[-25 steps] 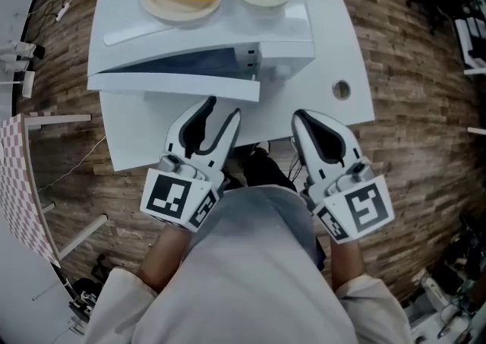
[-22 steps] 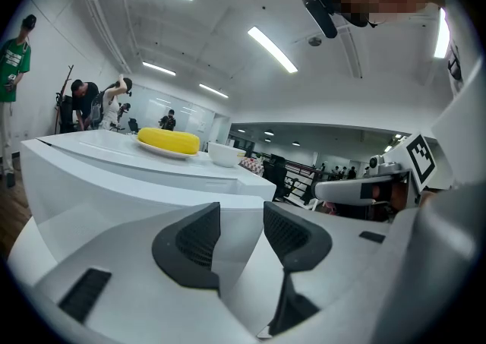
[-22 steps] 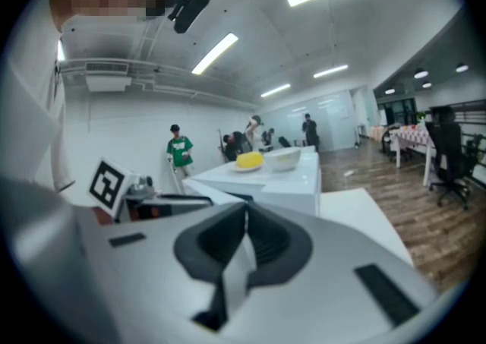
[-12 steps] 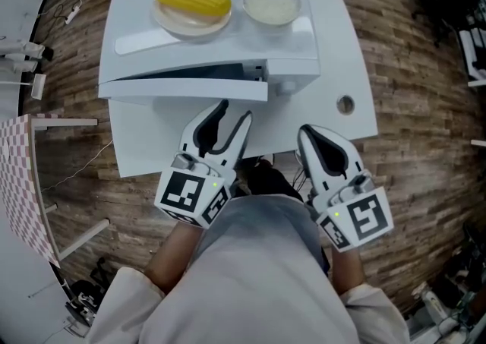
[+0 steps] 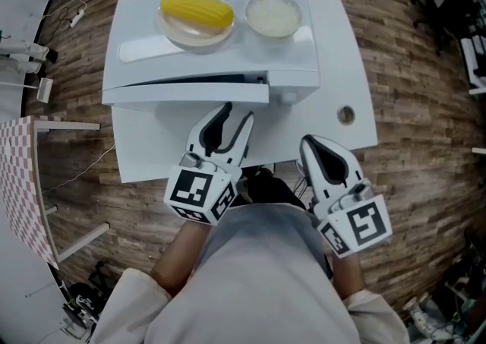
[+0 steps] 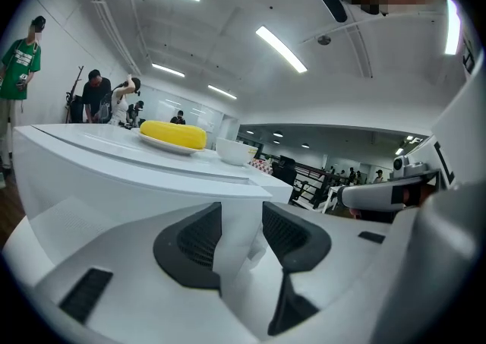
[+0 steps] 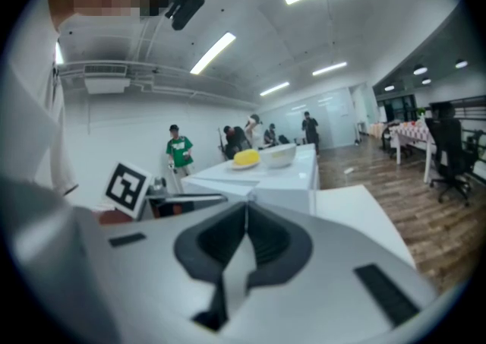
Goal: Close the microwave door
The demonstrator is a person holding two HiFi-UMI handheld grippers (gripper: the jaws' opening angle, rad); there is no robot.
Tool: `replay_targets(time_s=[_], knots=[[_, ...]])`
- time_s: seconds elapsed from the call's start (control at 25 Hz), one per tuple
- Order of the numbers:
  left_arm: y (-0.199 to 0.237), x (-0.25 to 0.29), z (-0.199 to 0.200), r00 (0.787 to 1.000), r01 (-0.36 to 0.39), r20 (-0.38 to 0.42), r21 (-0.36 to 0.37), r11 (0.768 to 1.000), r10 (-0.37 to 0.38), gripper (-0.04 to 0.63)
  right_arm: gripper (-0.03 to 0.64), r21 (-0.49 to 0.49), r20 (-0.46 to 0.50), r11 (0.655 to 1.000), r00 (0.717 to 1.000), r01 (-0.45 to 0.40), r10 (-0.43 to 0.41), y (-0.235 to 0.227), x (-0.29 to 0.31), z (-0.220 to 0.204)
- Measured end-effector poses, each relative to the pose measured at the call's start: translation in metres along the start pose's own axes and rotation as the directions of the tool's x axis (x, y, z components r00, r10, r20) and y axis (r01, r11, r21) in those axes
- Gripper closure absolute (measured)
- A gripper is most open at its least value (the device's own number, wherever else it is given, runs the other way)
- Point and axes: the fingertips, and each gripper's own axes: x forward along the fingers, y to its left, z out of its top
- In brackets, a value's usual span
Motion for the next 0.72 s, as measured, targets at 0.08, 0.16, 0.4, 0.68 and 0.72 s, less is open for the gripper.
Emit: replay_targets(time_s=[0.08,0.16,0.4,0.68,0.72], knots=[[0.002,0.003,0.001,1.0,-0.011,0.003,0.0,1.0,0.011,0.422,0.594,0.0,-0.002,1.0,1.0,-0.001,0.001,-0.001,0.001,-0.001],[0.005,0.006,0.002,1.0,-0.028,0.008,-0.002,1.0,0.028,0.427,0.594,-0.005,-0.002,1.0,1.0,-0.005,0.005,0.0,0.001,-0.001],[0.015,0.006,0.003,0.996,-0.088,0.029,-0.001,0.996,0.088,0.506,0.594,-0.006,-0.005,1.0,1.0,-0.019,0.019,-0.001,0.004,-0.001],[0.023,0.005,0.003,0.989,-0.141,0.041,0.008,0.99,0.141,0.565,0.594,0.001,-0.006,0.999,0.999,-0.039,0.039,0.001,0.009,-0.002],[0.024,0.005,0.003,0.988,-0.149,0.042,0.009,0.989,0.149,0.572,0.594,0.002,-0.007,0.999,0.999,-0.042,0.042,0.001,0.009,-0.002]])
